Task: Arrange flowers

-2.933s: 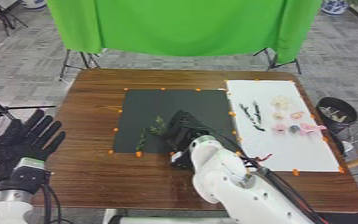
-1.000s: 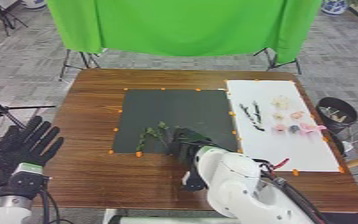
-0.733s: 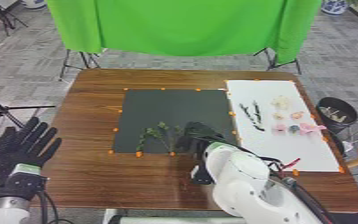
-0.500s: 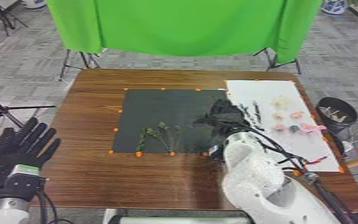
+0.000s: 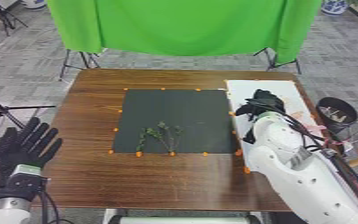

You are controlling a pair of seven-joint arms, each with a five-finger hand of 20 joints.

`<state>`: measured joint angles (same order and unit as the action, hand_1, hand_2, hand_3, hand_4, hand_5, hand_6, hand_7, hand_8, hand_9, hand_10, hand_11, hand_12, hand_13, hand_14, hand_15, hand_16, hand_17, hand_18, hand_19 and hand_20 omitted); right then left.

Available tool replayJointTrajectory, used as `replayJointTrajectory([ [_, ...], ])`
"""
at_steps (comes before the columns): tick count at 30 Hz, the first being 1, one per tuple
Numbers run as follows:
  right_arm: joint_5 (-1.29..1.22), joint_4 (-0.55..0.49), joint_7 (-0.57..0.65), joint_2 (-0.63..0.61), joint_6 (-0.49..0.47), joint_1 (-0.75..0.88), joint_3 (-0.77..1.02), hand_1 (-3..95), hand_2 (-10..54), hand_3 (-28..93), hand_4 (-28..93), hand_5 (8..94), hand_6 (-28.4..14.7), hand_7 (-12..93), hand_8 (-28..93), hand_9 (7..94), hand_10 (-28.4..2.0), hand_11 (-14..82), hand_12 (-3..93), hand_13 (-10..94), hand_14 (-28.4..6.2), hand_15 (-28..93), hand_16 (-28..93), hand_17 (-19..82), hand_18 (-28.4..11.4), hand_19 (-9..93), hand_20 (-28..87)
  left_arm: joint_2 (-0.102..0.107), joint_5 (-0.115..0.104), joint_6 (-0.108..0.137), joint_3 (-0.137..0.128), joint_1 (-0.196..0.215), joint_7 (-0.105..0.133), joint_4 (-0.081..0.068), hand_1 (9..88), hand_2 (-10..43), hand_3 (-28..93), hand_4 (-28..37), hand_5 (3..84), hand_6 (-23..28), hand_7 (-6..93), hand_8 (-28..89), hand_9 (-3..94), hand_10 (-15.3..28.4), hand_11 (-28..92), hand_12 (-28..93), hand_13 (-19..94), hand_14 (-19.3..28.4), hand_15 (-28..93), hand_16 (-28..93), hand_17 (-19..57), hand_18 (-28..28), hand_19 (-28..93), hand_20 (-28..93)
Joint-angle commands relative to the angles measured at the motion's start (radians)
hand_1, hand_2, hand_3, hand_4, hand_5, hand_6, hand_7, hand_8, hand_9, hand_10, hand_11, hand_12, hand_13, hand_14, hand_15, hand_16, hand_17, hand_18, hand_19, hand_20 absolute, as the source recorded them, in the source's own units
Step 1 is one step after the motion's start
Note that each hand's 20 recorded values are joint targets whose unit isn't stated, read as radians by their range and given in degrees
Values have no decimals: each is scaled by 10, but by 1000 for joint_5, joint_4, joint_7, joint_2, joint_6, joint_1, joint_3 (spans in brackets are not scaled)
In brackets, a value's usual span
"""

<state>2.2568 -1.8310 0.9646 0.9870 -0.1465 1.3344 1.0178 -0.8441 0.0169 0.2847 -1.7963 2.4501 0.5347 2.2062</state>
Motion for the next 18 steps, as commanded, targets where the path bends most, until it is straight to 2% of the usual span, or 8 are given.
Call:
replayJointTrajectory([
  [1, 3, 37, 21, 6, 17, 19, 10, 327, -95, 690, -277, 521, -173, 44, -81, 494, -263, 77, 128, 652, -159, 613, 161, 379, -274, 926, 242, -5, -8, -2, -23, 21, 9, 8, 288, 114, 719, -283, 413, 91, 144, -88, 342, 158, 188, 112, 232, 163, 344, -68, -76, 156, 398, 72],
  [4, -15, 65, 31, 14, 12, 10, 14, 337, -95, 675, -281, 530, -184, 36, -83, 501, -267, 75, 122, 671, -152, 590, 155, 383, -271, 925, 240, -14, -3, -2, -10, 3, -7, 3, 288, 114, 720, -283, 413, 91, 145, -88, 342, 158, 187, 112, 232, 163, 345, -68, -76, 156, 398, 72],
  [6, -27, 86, 17, 18, 13, 10, 16, 345, -95, 675, -282, 534, -187, 37, -84, 507, -263, 78, 122, 678, -147, 589, 159, 383, -271, 925, 240, -9, -9, 2, -3, 5, -2, 4, 287, 114, 721, -283, 412, 92, 145, -88, 342, 158, 187, 112, 232, 163, 345, -68, -76, 156, 398, 72],
  [7, -29, 96, -1, 18, 3, 16, 17, 357, -95, 676, -281, 540, -184, 38, -84, 523, -254, 86, 124, 684, -142, 593, 162, 386, -269, 925, 240, -9, -4, 5, -5, 7, -9, 5, 288, 114, 720, -283, 412, 92, 145, -88, 342, 158, 187, 112, 232, 163, 345, -68, -76, 156, 398, 72],
  [9, -30, 117, -20, 26, -17, 27, 17, 382, -95, 680, -282, 571, -153, 62, -89, 570, -232, 100, 127, 712, -126, 591, 171, 391, -264, 924, 242, -11, 18, 3, -15, 27, -11, 11, 287, 114, 722, -283, 417, 95, 147, -87, 343, 158, 188, 112, 232, 164, 345, -68, -76, 156, 398, 72],
  [13, -77, 132, -3, 42, -34, 61, 39, 441, -95, 677, -282, 608, -117, 97, -98, 625, -207, 116, 134, 739, -113, 574, 183, 399, -257, 919, 245, -15, 18, 7, -22, 21, -17, 11, 287, 116, 723, -283, 424, 98, 153, -88, 345, 159, 192, 113, 234, 164, 350, -67, -76, 156, 398, 71],
  [15, -96, 136, 0, 51, -53, 72, 47, 473, -95, 693, -282, 636, -81, 143, -99, 657, -183, 137, 148, 745, -106, 569, 193, 402, -252, 915, 250, -13, 15, 7, -22, 24, -12, 12, 288, 117, 721, -283, 425, 98, 153, -89, 346, 160, 192, 113, 234, 165, 353, -67, -76, 156, 398, 72],
  [18, -99, 141, -3, 57, -14, 89, 46, 502, -95, 714, -282, 647, -57, 223, -67, 688, -163, 184, 170, 741, -100, 564, 203, 399, -245, 908, 256, -14, 9, 4, -16, 19, -14, 11, 287, 116, 722, -283, 425, 99, 152, -89, 346, 159, 193, 113, 235, 165, 355, -68, -76, 156, 398, 72],
])
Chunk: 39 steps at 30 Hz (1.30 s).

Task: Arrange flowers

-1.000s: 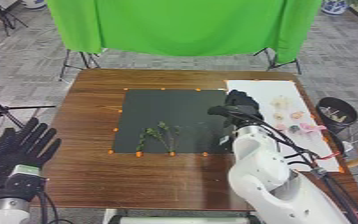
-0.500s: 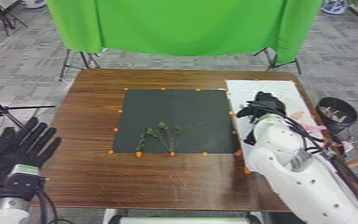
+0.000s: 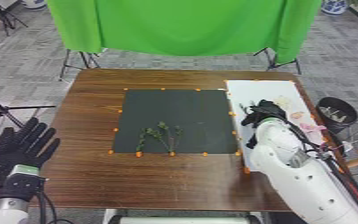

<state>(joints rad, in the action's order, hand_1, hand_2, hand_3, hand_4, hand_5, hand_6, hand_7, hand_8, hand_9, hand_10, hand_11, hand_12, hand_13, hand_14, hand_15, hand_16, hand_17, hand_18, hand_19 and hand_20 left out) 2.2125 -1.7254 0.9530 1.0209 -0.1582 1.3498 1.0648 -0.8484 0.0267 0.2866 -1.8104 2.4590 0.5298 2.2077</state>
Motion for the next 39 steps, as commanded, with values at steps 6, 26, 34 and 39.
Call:
replayJointTrajectory([
  [6, -55, 29, 0, 25, 96, 99, -15, 608, -95, 649, -282, 665, -19, 451, 111, 755, -120, 125, 291, 761, -63, 507, 318, 412, -232, 898, 284, -11, -6, 4, 11, 1, -14, 7, 287, 117, 721, -283, 421, 97, 153, -89, 346, 159, 192, 113, 236, 165, 357, -69, -76, 156, 398, 72],
  [26, -259, -330, 10, 23, 414, 139, -40, 573, -95, 738, -240, 691, -29, 511, 145, 828, -119, 84, 354, 819, -54, 426, 364, 440, -238, 905, 283, -7, 1, -6, 6, 8, -19, 8, 286, 115, 722, -283, 419, 97, 152, -90, 346, 160, 193, 113, 236, 166, 361, -71, -76, 155, 398, 71],
  [34, -243, -323, 113, 111, 490, 133, -127, 570, -95, 739, -228, 693, -31, 510, 146, 832, -122, 98, 364, 822, -64, 442, 356, 442, -246, 914, 277, 8, -2, 5, 2, 23, -3, 16, 287, 116, 721, -283, 418, 96, 154, -90, 346, 160, 193, 113, 236, 166, 363, -72, -76, 155, 398, 72],
  [39, -188, -288, 157, 145, 511, 133, -170, 553, -95, 739, -217, 689, -33, 523, 145, 836, -125, 115, 377, 825, -83, 476, 321, 449, -253, 928, 267, 17, -6, 8, 7, 24, -1, 18, 286, 115, 722, -283, 418, 96, 154, -90, 346, 160, 192, 113, 236, 166, 363, -72, -76, 155, 398, 72],
])
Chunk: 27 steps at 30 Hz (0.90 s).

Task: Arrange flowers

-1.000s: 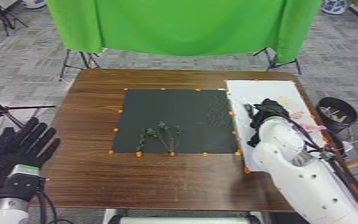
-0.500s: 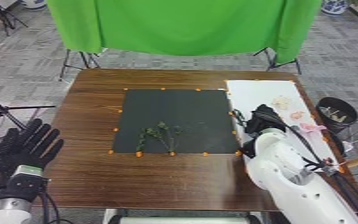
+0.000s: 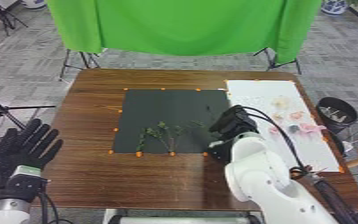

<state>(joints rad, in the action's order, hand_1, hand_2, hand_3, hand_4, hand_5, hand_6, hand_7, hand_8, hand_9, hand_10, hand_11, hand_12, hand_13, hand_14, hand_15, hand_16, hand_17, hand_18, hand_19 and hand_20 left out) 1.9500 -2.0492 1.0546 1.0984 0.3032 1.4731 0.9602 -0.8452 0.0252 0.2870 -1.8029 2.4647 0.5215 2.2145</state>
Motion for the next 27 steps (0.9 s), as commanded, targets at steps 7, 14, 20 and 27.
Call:
replayJointTrajectory([
  [7, 119, 64, 76, 104, 50, 34, -68, 554, -95, 738, -222, 678, -41, 538, 141, 830, -129, 125, 383, 821, -93, 496, 297, 451, -257, 932, 272, 17, -5, 19, -8, 16, 9, 14, 286, 115, 722, -283, 418, 96, 154, -91, 342, 160, 192, 114, 232, 164, 358, -72, -76, 155, 398, 71],
  [14, 110, 72, 78, 93, 67, 47, -54, 538, -95, 747, -228, 675, -52, 445, 118, 794, -148, 153, 331, 805, -102, 517, 263, 446, -258, 932, 269, 11, -9, 19, -10, 27, 14, 15, 287, 115, 722, -283, 418, 96, 154, -91, 341, 160, 192, 115, 232, 164, 358, -70, -76, 155, 398, 71],
  [20, 74, 70, 29, 90, 86, 64, -43, 502, -95, 750, -227, 671, -80, 300, 85, 757, -170, 209, 253, 791, -114, 527, 224, 436, -259, 932, 250, 9, -9, 18, -7, 19, 10, 15, 287, 115, 723, -283, 418, 97, 154, -90, 341, 160, 193, 115, 232, 165, 359, -70, -76, 155, 398, 71],
  [27, 110, 64, 55, 73, 93, 64, -50, 446, -95, 799, -219, 649, -83, 239, -11, 716, -187, 240, 181, 770, -119, 529, 208, 423, -259, 932, 214, 8, -13, 17, -9, 20, 14, 15, 287, 115, 723, -283, 413, 96, 153, -90, 338, 160, 193, 115, 232, 165, 359, -70, -76, 155, 399, 71],
])
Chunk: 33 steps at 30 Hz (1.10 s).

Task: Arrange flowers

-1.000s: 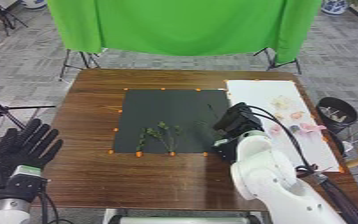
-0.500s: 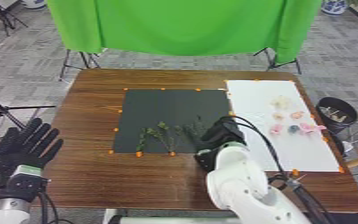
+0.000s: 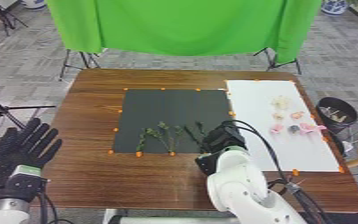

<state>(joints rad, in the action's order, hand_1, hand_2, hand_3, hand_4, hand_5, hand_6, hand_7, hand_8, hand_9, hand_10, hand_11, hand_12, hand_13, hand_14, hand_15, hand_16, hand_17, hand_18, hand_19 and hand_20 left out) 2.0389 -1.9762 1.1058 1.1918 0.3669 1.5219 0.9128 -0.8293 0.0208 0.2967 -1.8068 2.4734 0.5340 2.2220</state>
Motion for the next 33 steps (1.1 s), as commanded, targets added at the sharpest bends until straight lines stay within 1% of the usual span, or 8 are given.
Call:
replayJointTrajectory([
  [1, 24, -12, -1, -24, 29, 16, 2, 442, -95, 803, -216, 649, -83, 237, -42, 713, -188, 239, 179, 768, -119, 530, 206, 423, -259, 932, 212, -7, -9, 8, -4, 13, 5, 9, 287, 115, 723, -283, 412, 97, 153, -90, 338, 160, 193, 115, 231, 165, 359, -70, -76, 155, 399, 71],
  [3, 50, -25, -6, -42, 48, 18, 6, 435, -95, 806, -210, 640, -87, 236, -103, 700, -193, 228, 174, 766, -121, 532, 204, 423, -260, 932, 207, -8, -7, 2, -5, 16, 7, 9, 287, 114, 723, -283, 411, 97, 152, -90, 337, 159, 193, 116, 231, 165, 360, -70, -76, 155, 399, 71],
  [10, 335, -22, -138, -179, 61, 46, 92, 415, -95, 799, -209, 628, -92, 228, -110, 675, -197, 209, 165, 762, -121, 542, 203, 423, -257, 932, 215, -11, 2, -15, -3, 4, 6, 3, 288, 114, 723, -283, 407, 98, 151, -89, 334, 159, 194, 116, 231, 164, 360, -70, -76, 155, 399, 71],
  [19, 265, -60, -271, -308, -264, 182, 428, 413, -95, 810, -238, 496, -85, 181, -114, 502, -172, 142, 146, 643, -127, 587, 187, 342, -226, 889, 242, -9, 14, -41, 52, -64, 3, -14, 287, 113, 724, -283, 409, 97, 154, -90, 335, 159, 194, 115, 231, 165, 360, -72, -76, 155, 399, 71],
  [23, 204, -74, -315, -318, -417, 225, 531, 426, -95, 809, -253, 474, -81, 164, -116, 475, -163, 123, 139, 622, -127, 578, 177, 322, -227, 872, 257, -10, 2, -30, 61, -77, 10, -14, 286, 113, 724, -283, 410, 97, 154, -90, 337, 159, 193, 115, 231, 164, 359, -71, -76, 155, 399, 71],
  [26, 199, -71, -343, -310, -519, 231, 560, 438, -95, 811, -275, 466, -75, 148, -110, 471, -148, 110, 136, 618, -123, 565, 171, 317, -228, 848, 300, -8, 9, -36, 68, -90, 12, -16, 287, 113, 722, -283, 410, 97, 153, -90, 338, 159, 192, 115, 232, 164, 358, -71, -76, 155, 398, 71],
  [30, 164, -55, -356, -298, -540, 223, 553, 498, -95, 781, -282, 456, -61, 150, -117, 466, -126, 97, 128, 614, -104, 506, 262, 309, -227, 823, 335, -4, 8, -36, 75, -101, 13, -17, 287, 112, 723, -283, 411, 97, 152, -90, 338, 160, 191, 115, 232, 163, 357, -70, -76, 155, 398, 71],
  [33, 154, -40, -389, -291, -544, 222, 546, 514, -95, 774, -282, 457, -57, 154, -116, 461, -125, 96, 126, 612, -98, 492, 273, 309, -222, 818, 338, -7, 2, -16, 82, -107, 13, -16, 287, 112, 723, -283, 411, 97, 152, -90, 338, 160, 191, 116, 232, 163, 357, -70, -76, 155, 398, 71],
])
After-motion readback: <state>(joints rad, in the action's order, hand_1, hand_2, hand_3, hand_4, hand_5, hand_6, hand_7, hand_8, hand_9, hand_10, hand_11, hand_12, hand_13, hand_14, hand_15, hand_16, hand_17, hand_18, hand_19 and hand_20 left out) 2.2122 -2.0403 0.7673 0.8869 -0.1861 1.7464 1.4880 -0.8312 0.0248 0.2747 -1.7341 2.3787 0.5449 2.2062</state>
